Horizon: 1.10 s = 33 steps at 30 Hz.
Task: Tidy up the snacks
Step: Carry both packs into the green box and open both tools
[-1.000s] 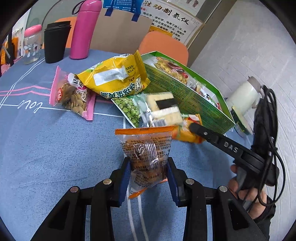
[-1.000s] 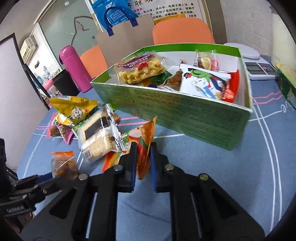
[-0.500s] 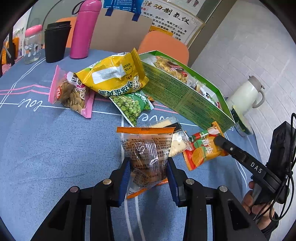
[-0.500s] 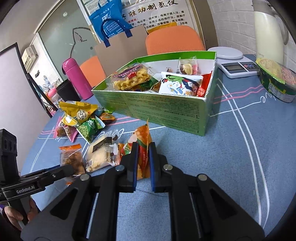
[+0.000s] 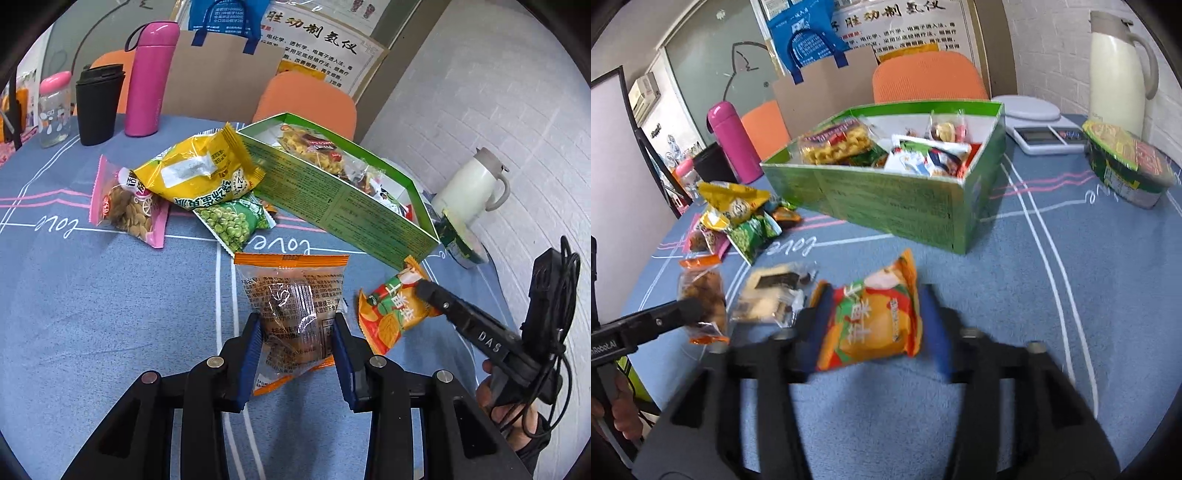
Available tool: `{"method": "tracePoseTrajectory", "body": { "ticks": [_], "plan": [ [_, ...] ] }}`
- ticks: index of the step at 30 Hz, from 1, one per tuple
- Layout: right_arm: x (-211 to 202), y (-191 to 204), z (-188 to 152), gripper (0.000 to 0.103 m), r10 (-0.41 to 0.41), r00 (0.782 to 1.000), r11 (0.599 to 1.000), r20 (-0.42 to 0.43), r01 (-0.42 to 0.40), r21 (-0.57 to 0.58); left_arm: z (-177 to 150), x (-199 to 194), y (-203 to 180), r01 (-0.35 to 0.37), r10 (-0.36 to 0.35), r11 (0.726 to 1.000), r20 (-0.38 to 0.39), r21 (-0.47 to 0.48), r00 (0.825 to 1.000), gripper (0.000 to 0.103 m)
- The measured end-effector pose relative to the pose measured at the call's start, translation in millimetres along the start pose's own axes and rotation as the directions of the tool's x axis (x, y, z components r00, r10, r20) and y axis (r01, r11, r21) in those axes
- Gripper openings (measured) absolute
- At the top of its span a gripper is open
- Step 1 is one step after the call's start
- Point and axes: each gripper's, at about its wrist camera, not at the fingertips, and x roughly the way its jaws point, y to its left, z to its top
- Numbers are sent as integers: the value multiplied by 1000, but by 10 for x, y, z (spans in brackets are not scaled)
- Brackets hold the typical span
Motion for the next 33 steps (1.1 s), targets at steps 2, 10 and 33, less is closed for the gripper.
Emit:
{"method": "tracePoseTrajectory", "body": {
  "ticks": [2, 10, 33],
  "plan": [
    [50, -20, -42, 59, 9, 1000, 1000, -22, -9, 5, -8, 19, -23, 2, -2, 1000, -6, 1, 1000, 37],
    [130, 12, -123, 38, 40, 998, 999, -42, -40, -2, -104, 45, 72, -10, 10, 1000, -35, -5, 999, 37],
    [-582, 68, 570, 17, 33, 966, 999, 257, -26, -32, 442, 32, -435, 68, -70, 990, 16, 122, 997, 37]
  ]
}}
